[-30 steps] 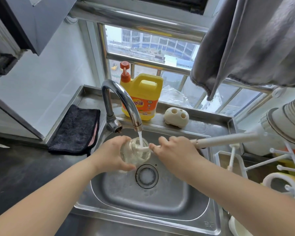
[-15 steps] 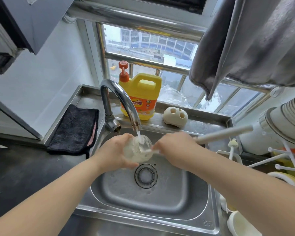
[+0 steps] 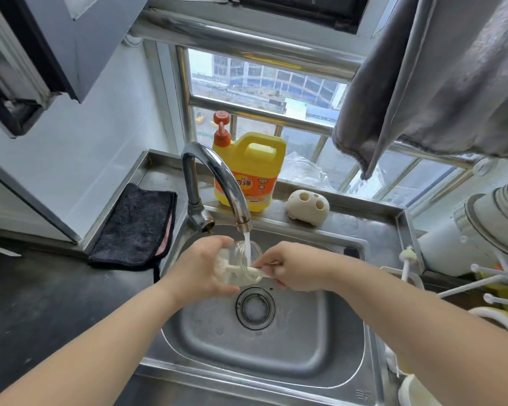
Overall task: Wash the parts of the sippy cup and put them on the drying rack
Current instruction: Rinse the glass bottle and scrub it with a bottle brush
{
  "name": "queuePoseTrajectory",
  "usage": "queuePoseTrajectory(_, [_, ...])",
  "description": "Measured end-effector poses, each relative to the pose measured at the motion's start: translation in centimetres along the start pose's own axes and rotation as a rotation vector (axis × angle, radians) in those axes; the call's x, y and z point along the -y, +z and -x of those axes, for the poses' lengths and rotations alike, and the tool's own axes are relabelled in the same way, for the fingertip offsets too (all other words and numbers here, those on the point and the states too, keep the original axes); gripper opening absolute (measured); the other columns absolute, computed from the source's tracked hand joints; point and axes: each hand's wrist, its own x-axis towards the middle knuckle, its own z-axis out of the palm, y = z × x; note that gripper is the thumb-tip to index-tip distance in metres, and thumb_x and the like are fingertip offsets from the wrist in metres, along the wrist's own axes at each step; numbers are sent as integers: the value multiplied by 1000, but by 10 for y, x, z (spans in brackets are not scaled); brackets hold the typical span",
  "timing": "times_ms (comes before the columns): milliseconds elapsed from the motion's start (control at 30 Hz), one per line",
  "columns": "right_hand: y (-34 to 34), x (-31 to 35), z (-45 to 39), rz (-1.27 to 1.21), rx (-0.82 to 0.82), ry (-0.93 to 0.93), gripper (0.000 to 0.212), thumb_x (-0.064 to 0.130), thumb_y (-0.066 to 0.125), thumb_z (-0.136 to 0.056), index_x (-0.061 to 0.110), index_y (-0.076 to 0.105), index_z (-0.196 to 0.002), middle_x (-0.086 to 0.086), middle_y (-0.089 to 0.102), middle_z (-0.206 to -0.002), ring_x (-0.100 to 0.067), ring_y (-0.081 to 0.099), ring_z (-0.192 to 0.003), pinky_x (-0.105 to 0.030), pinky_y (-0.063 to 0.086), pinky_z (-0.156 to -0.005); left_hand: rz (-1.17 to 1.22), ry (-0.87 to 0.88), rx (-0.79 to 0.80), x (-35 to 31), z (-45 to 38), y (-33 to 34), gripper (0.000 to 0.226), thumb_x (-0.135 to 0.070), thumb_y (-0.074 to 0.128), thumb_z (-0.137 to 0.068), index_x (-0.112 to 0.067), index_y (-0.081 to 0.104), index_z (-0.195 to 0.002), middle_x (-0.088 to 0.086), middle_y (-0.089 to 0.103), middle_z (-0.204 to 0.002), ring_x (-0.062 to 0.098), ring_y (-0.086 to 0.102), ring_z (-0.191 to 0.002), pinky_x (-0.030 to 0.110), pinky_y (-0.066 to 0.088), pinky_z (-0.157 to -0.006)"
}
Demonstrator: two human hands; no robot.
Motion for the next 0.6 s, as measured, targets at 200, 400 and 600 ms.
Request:
queuePoseTrajectory(200, [11,-3,10,450,-64,-84,43,17,47,-95,43,53,-130,3,63,-113,-22,61,-99,-30,49,-77,68,-18,69,4,2,2,80,-28,89,-56,-20,51,-126,-16,52,-115,2,49,-110,-5,26,-82])
queuePoseTrajectory(400, [1,2,16,977,-278,-220,44,11,43,-94,20,41,-137,-4,54,-112,-27,59,-96,-32,26,-55,214,-79,151,-6,-2,3,63,-28,88,-58,-36,51,-107,-16,62,-98,-4,58,-91,8,43,-72])
queuePoseTrajectory(600, [11,-8,8,545,13,33,39,8,45,-89,25,61,-120,-3,62,-109,-30,60,-96,-33,49,-74,187,-36,121,-6,0,11,68,-24,89,-54,-34,48,-107,-17,56,-100,-4,54,-91,4,40,-72])
